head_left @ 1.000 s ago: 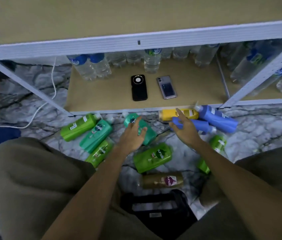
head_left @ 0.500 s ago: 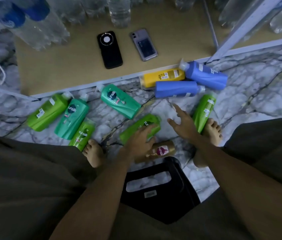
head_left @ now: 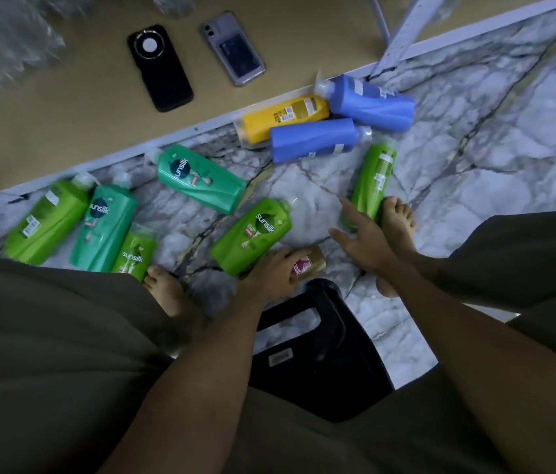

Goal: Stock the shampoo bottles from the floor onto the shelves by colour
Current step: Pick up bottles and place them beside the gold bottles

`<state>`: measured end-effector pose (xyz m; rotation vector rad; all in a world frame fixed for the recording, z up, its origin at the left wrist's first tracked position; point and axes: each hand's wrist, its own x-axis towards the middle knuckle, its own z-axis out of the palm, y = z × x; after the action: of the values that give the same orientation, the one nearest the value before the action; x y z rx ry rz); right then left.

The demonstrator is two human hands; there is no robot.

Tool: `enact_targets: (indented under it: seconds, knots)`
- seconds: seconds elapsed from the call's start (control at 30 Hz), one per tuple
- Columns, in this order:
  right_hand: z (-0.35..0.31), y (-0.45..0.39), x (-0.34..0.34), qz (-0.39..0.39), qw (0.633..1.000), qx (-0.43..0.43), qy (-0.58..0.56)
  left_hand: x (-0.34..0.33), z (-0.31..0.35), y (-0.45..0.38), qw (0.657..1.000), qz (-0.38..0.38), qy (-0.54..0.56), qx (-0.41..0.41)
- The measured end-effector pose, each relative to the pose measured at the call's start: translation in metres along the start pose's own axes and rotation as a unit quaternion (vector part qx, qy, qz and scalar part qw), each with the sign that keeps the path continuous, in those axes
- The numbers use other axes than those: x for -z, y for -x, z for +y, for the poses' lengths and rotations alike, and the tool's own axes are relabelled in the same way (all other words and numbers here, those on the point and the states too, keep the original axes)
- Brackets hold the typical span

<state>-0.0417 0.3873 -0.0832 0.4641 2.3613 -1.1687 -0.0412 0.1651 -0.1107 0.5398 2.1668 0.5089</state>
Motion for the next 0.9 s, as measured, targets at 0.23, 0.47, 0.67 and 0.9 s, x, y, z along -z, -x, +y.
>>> enact_targets:
  seconds: [0.23,0.47,0.67,0.9]
  knots:
    - [0.013,0.004,-0.002,0.004,1.000,-0.027,-0.008,-0.004,-0.008,-0.011,0.997,-0.021,-0.072,-0.026]
    - [0.017,-0.002,0.011,0.009,0.999,-0.053,-0.010,0.016,0.014,-0.024,0.999,-0.005,-0.051,-0.001]
    - [0.014,-0.010,0.020,0.026,0.997,-0.078,0.011,0.011,0.008,-0.034,0.997,-0.018,-0.069,-0.030]
    - [0.014,-0.022,0.032,0.036,0.993,-0.103,0.036,0.012,0.015,-0.043,0.997,-0.032,-0.062,-0.023]
